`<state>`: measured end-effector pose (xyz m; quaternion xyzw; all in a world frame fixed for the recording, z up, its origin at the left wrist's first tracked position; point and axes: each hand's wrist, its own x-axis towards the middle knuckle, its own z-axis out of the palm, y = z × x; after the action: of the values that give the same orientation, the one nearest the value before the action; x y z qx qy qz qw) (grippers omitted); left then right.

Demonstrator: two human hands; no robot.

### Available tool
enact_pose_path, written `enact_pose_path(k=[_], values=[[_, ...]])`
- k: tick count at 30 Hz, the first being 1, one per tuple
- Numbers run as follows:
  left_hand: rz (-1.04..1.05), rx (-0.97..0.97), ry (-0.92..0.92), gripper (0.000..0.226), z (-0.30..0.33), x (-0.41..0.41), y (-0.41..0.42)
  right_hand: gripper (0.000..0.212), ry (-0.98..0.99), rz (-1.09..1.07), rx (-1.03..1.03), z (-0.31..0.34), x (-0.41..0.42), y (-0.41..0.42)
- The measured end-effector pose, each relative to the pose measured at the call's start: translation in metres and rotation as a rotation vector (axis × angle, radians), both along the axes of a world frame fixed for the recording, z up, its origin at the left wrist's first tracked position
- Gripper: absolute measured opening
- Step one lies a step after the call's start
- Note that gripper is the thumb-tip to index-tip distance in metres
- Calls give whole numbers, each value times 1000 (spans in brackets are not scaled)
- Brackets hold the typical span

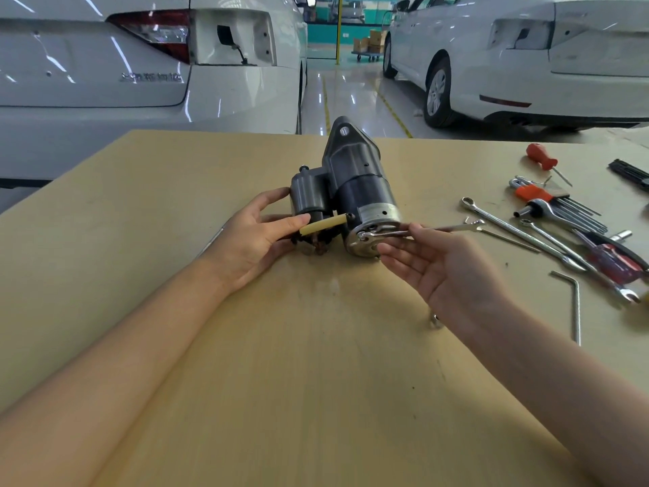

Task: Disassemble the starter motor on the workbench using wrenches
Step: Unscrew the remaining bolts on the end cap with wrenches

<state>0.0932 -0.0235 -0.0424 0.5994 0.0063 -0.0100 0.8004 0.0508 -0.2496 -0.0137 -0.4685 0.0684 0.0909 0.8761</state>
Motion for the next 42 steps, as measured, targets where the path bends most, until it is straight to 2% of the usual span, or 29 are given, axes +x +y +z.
enact_pose_path(k=[3, 5, 8, 13, 18, 23, 25, 27, 29, 32, 35, 37, 42], values=[[3, 2, -1, 68, -1, 0, 0, 12, -32, -3, 4, -4, 0, -1], [7, 4, 1, 69, -1, 1, 0, 13, -125, -34, -92, -4, -1, 0], [8, 13, 1, 71, 0, 0, 0, 6, -404, -90, -458, 3, -3, 5], [11, 19, -6, 76, 1, -2, -1, 10, -997, -101, -1334, 22, -2, 21], [11, 56, -13, 76, 3, -5, -3, 7, -1289, 113, -1719, 18, -14, 41], [17, 9, -2, 66, 4, -6, -6, 13, -1370, 192, -1915, 8, -21, 36], [21, 10, 1, 68, 5, -6, -5, 14, -1417, 94, -1806, 8, -23, 28], [21, 18, 6, 68, 5, -6, -4, 8, -1394, 3, -1556, 6, -24, 18], [20, 8, 7, 69, 5, -6, -5, 7, -1176, -15, -1239, 3, -25, 14], [22, -5, 7, 74, 5, -5, -5, 9, -685, 36, -764, 0, -23, 11], [22, -11, 8, 74, 5, -5, -5, 15, -400, 77, -545, 0, -19, 7], [19, -9, 6, 72, 6, -5, -5, 16, -277, 64, -437, 1, -15, 3], [6, -10, 6, 68, 6, -5, -4, 26, -197, 6, -324, -1, -11, 1]])
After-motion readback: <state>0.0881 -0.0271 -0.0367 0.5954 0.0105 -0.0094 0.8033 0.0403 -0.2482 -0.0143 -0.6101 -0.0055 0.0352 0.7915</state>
